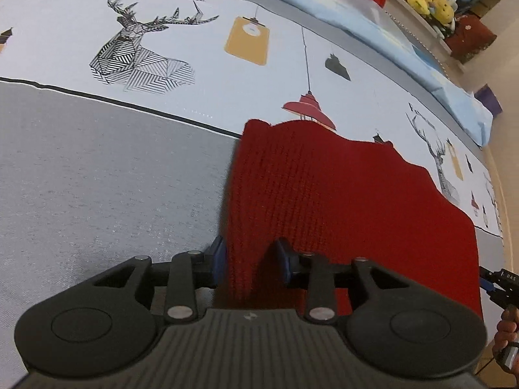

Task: Fold small clothes
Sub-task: 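Lower the folded hem onto the sweater and release with both tools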

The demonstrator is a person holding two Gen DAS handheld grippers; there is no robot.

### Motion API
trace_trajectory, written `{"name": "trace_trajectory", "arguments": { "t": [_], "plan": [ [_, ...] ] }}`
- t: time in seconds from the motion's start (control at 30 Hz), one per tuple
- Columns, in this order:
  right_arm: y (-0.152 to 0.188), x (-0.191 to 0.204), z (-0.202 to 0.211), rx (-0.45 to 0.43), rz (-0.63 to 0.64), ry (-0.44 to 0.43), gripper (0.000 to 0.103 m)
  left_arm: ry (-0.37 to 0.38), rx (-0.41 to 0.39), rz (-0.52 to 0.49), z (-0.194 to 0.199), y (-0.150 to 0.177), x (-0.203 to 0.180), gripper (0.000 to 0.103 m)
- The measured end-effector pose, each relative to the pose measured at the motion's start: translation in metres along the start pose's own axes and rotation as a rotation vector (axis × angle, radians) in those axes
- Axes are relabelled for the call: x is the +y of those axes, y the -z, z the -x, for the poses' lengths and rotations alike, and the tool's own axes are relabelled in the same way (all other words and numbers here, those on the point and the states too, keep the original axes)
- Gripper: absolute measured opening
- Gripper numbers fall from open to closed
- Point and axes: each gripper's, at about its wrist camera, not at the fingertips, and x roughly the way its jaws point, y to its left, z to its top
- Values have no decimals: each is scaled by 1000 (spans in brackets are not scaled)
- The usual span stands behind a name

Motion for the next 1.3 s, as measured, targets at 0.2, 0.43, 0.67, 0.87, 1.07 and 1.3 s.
{"name": "trace_trajectory", "arguments": {
  "t": [0.2,0.43,0.67,0.87,1.07,1.3],
  "plan": [
    [6,4,11,-32,2,-44,10,13,-103,-47,24,-1,-6,11],
    [1,13,60,-350,55,-65,0,-1,-141,-55,44,5,3,13],
    [14,-8,36,-68,-25,-91,14,86,3,-114,41,24,3,56],
    [44,-11,27,154,69,-97,55,39,142,-194,30,47,9,53],
    [51,-9,60,96,135,-150,12,147,13,-214,65,52,9,13],
    [66,-18,67,111,135,-14,11,45,142,-241,46,69,16,15]
  ]
}}
